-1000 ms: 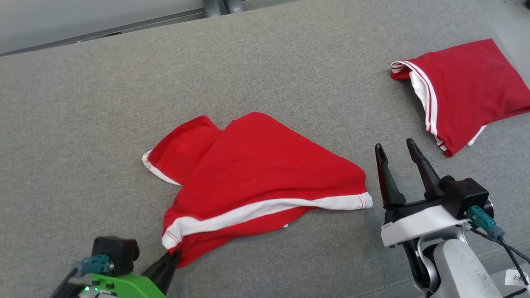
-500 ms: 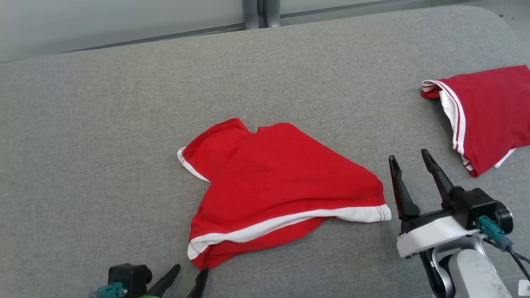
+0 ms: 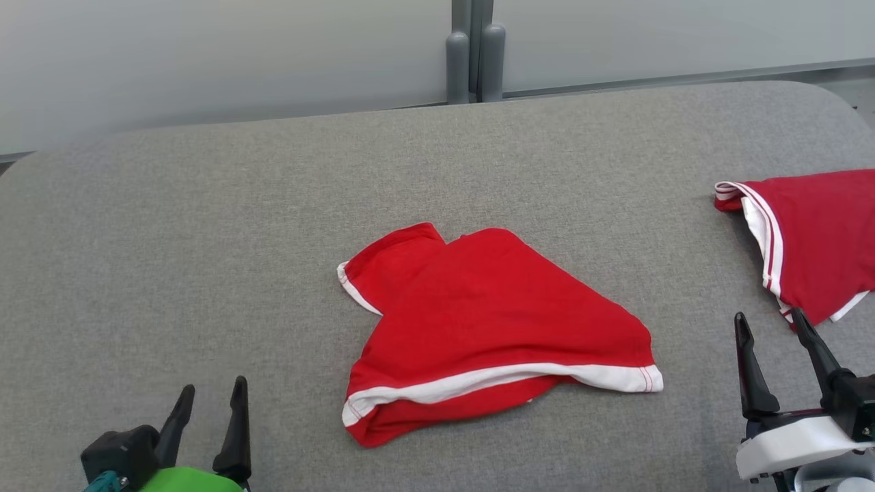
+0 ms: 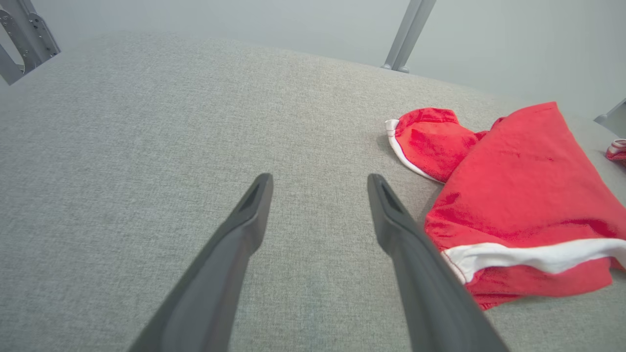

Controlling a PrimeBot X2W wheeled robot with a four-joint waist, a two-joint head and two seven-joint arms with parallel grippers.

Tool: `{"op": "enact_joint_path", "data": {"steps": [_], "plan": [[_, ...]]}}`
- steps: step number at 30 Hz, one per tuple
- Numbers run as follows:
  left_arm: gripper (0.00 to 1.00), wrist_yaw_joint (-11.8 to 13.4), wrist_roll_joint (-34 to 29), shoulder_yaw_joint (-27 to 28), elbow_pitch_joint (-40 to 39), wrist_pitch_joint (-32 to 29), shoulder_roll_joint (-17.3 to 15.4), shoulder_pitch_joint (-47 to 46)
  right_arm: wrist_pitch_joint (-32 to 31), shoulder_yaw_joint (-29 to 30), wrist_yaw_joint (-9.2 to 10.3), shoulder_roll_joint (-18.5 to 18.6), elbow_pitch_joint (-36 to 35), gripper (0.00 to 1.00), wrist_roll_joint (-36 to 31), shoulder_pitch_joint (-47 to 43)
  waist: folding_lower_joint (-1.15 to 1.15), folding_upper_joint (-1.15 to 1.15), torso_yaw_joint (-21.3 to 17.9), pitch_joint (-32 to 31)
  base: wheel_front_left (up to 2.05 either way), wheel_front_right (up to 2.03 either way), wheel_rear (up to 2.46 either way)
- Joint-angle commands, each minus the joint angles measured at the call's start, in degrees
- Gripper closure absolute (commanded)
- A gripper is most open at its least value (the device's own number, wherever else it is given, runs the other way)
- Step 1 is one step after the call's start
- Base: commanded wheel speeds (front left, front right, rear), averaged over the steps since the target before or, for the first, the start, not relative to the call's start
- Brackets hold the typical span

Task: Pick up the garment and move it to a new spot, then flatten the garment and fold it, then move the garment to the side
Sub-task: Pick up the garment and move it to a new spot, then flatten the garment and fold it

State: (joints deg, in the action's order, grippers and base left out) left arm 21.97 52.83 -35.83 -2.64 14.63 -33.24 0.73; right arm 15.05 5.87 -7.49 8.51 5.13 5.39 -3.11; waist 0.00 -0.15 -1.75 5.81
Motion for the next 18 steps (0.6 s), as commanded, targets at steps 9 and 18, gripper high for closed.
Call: {"op": "enact_joint_path", "data": {"steps": [9,18], "plan": [[0.0,-8.28,-12.18,14.97,2.45,0.53,6.15,6.95,0.17,-0.23,0.0,-0.76,-1.23,0.0,-1.57,-4.19,0.0,0.15,2.9,-5.7,0.0,0.0,0.0],[0.0,-20.93,-22.33,24.77,7.81,0.55,10.61,10.91,0.17,-1.84,0.0,-1.52,0.24,0.0,-1.91,-5.19,0.0,0.15,4.11,-7.03,0.0,0.0,0.0]]}}
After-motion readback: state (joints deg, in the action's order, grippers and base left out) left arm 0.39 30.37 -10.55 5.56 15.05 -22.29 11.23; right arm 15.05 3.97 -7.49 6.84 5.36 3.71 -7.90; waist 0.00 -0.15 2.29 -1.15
